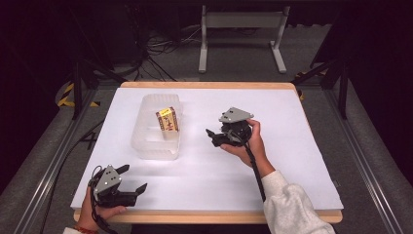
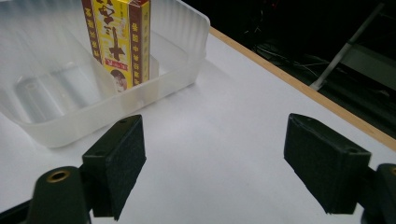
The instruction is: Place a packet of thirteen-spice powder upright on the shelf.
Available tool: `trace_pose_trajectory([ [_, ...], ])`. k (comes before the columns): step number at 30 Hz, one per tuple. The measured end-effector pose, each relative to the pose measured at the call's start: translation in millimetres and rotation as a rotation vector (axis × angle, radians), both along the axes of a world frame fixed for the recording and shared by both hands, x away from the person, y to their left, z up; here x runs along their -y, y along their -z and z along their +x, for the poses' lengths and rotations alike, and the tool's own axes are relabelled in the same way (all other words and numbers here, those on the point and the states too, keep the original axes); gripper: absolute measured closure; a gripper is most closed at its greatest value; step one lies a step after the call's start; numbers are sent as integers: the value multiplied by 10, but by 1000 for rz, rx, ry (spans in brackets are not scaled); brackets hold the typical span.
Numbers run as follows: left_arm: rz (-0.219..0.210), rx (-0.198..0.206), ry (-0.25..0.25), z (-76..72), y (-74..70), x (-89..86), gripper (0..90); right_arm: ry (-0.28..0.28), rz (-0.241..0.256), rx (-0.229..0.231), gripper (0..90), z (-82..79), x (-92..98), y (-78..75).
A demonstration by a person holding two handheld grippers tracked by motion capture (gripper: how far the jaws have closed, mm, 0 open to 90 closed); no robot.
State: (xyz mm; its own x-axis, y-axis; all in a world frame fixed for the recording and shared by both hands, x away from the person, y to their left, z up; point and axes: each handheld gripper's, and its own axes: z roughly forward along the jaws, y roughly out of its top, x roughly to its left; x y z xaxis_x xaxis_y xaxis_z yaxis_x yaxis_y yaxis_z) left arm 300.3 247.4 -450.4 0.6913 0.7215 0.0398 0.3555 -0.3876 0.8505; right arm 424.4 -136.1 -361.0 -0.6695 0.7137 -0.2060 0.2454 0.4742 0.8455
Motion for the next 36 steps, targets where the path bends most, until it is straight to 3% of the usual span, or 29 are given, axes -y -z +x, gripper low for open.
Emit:
trace_pose_trajectory([
  [36, 14, -5, 13, 16, 1, 37, 106, 36, -102, -9, 191, -270, 669, 78],
])
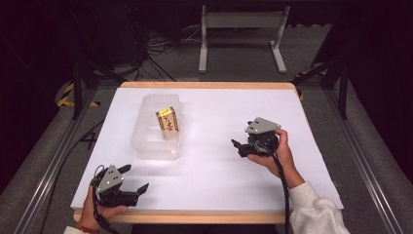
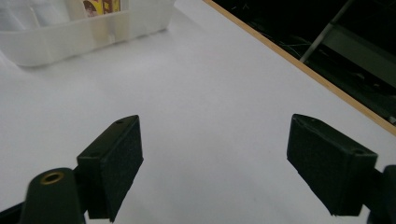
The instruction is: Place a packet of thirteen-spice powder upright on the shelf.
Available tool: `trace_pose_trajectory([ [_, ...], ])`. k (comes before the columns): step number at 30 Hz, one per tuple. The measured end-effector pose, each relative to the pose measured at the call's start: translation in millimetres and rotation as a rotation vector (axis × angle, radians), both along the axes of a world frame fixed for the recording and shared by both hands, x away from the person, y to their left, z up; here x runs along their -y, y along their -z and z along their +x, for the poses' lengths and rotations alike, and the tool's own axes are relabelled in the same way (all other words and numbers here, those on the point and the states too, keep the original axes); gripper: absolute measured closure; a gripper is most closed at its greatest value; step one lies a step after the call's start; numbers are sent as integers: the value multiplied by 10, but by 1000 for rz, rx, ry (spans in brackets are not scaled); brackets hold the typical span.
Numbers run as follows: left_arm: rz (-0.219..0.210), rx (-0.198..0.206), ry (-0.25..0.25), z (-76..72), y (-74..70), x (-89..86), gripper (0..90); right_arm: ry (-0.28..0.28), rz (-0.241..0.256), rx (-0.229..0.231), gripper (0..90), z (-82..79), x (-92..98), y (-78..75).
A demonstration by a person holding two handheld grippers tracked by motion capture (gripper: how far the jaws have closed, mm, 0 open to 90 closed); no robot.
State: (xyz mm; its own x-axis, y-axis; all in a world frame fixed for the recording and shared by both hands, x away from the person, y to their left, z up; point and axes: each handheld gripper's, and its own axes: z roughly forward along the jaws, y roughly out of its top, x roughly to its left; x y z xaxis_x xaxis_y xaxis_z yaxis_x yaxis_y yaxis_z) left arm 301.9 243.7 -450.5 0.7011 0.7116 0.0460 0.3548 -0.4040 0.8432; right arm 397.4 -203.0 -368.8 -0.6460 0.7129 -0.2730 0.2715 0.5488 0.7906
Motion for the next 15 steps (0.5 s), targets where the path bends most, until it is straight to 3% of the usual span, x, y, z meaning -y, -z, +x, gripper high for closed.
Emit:
trace_pose_trajectory([
  [15, 1, 0, 4, 5, 2, 13, 106, 19, -38, -3, 174, -160, 293, 74],
])
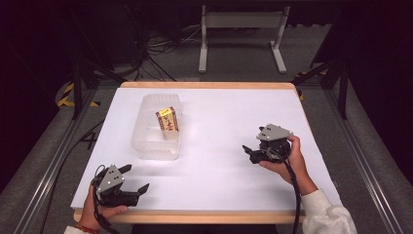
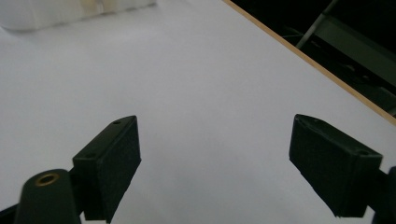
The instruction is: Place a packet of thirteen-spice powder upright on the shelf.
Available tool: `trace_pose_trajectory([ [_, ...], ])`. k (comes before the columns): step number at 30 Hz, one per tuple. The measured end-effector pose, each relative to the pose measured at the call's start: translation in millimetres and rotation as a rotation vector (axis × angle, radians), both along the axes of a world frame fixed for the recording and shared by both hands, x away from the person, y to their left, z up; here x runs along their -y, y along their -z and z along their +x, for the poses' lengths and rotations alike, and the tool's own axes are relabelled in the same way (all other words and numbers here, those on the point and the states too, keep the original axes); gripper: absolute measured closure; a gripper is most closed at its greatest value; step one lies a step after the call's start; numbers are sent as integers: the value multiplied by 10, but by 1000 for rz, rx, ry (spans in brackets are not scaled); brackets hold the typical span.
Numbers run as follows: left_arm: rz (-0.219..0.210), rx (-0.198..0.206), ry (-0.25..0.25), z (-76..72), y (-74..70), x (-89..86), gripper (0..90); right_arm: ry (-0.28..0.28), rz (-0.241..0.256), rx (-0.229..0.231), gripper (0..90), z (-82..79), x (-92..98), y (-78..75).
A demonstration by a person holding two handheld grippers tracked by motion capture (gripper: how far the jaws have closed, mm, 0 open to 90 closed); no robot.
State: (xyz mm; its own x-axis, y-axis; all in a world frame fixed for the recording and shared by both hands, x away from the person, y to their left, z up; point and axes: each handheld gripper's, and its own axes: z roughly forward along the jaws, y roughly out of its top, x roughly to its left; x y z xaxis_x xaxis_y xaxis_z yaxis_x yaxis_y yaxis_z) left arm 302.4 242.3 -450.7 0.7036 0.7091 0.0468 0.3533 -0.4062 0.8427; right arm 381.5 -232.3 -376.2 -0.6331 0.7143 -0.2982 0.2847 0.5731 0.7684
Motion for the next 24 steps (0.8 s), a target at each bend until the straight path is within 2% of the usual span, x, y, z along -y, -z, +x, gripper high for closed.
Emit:
trace_pose_trajectory([
  [15, 1, 1, 2, 11, 1, 16, 106, -4, -39, 4, 157, -238, 235, 125],
  [24, 7, 0, 10, 20, -3, 28, 106, -21, -14, 12, 132, -378, 412, 215],
])
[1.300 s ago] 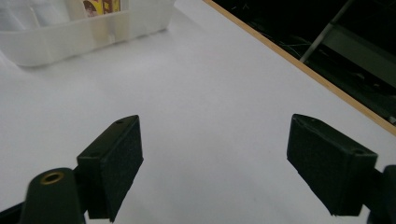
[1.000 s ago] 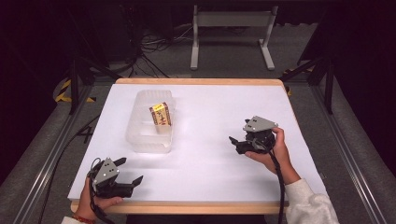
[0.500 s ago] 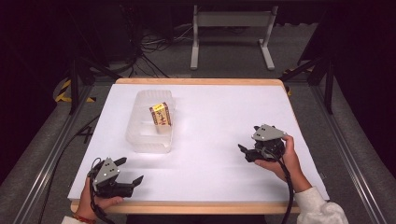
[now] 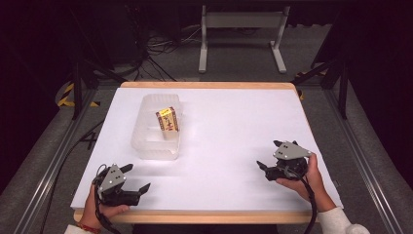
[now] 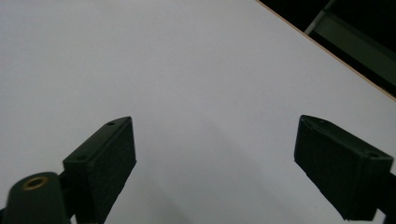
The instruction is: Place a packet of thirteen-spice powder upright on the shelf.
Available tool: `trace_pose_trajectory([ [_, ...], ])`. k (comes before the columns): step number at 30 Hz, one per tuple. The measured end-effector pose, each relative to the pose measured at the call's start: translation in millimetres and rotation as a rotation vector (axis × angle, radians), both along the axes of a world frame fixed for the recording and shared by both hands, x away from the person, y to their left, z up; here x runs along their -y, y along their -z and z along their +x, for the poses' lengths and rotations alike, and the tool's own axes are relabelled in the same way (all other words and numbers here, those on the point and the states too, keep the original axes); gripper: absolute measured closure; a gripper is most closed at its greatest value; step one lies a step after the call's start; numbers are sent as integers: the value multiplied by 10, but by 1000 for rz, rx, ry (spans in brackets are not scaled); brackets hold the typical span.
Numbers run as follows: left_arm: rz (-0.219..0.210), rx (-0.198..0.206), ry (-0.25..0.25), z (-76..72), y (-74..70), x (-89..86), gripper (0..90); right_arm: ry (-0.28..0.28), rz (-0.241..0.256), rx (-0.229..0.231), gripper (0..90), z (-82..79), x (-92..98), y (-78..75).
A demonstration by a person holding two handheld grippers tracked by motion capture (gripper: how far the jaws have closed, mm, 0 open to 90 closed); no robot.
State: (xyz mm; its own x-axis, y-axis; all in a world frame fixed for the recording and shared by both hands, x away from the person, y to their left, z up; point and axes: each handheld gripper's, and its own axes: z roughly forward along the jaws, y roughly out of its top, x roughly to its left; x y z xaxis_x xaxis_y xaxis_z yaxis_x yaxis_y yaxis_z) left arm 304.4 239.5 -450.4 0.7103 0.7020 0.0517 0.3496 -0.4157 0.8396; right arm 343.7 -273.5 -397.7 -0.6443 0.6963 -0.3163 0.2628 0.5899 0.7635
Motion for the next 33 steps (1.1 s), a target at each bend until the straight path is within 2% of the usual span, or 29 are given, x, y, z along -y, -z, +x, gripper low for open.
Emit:
trace_pose_trajectory([
  [3, 0, 1, 1, 4, 0, 3, 106, -2, 20, -1, 130, -38, 54, 29],
  [8, 0, 2, 5, 9, -1, 7, 106, 21, 17, 9, 126, -135, 199, 105],
  [19, 0, 1, 7, 32, -1, 22, 106, 105, 20, 13, 116, -298, 544, 223],
  [27, -4, 6, 8, 55, -4, 29, 106, 168, 61, 6, 114, -419, 805, 308],
  [33, -15, 5, 7, 66, -12, 28, 106, 220, 108, 22, 111, -508, 980, 334],
])
